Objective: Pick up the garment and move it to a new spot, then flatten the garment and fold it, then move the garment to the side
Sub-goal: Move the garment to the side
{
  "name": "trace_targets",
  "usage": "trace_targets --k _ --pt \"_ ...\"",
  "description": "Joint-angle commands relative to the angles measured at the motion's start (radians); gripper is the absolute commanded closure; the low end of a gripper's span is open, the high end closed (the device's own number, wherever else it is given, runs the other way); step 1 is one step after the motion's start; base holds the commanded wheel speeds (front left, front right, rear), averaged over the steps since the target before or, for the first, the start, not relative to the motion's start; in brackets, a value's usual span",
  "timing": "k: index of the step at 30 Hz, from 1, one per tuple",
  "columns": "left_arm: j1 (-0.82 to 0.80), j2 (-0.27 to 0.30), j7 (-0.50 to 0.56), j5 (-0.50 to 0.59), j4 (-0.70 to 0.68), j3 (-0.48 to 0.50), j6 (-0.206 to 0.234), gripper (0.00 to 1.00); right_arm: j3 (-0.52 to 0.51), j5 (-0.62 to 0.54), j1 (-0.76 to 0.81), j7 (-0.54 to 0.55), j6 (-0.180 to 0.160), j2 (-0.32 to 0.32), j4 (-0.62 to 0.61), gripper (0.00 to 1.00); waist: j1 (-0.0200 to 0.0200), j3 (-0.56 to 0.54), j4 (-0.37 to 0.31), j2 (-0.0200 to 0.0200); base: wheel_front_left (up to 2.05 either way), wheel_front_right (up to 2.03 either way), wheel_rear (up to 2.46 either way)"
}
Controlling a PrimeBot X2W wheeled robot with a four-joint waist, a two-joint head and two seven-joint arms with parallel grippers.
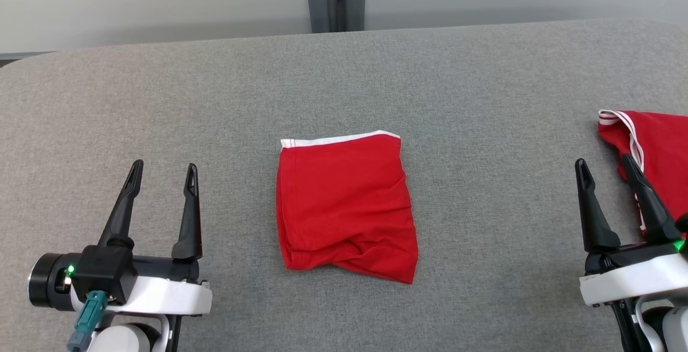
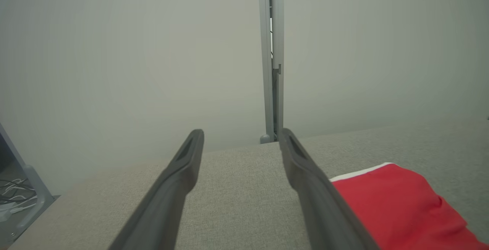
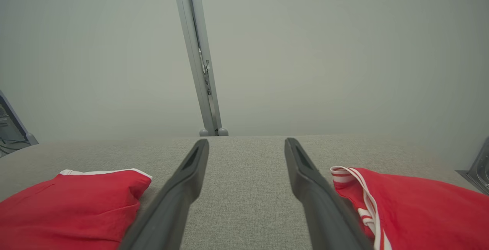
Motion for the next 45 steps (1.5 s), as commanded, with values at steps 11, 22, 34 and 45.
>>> trace_targets --k 11,22,34,45 --pt "-0.026 0.001 0.001 0.008 -0.012 -0.016 0.005 0.00 0.047 0.011 -0.023 0.040 0.001 -0.015 -0.002 0.00 0.0000 0.021 0.057 -0.0001 0.00 0.00 0.00" --pt "-0.058 -0.031 -0.025 -0.006 0.018 -0.042 0.008 0.00 0.260 0.107 -0.086 0.088 0.001 -0.011 0.160 0.00 0.0000 0.083 0.187 -0.0001 0.00 0.00 0.00" --pt "-0.075 -0.044 -0.050 -0.022 0.048 -0.039 0.007 0.00 0.369 0.172 -0.141 0.190 0.001 -0.032 0.264 1.00 0.0000 0.113 0.216 -0.0001 0.00 0.00 0.00" --pt "-0.089 -0.017 -0.047 -0.013 0.018 -0.031 0.004 0.00 0.331 0.098 -0.115 0.205 0.000 -0.088 0.169 1.00 0.0000 0.135 0.071 -0.0001 0.00 0.00 0.00"
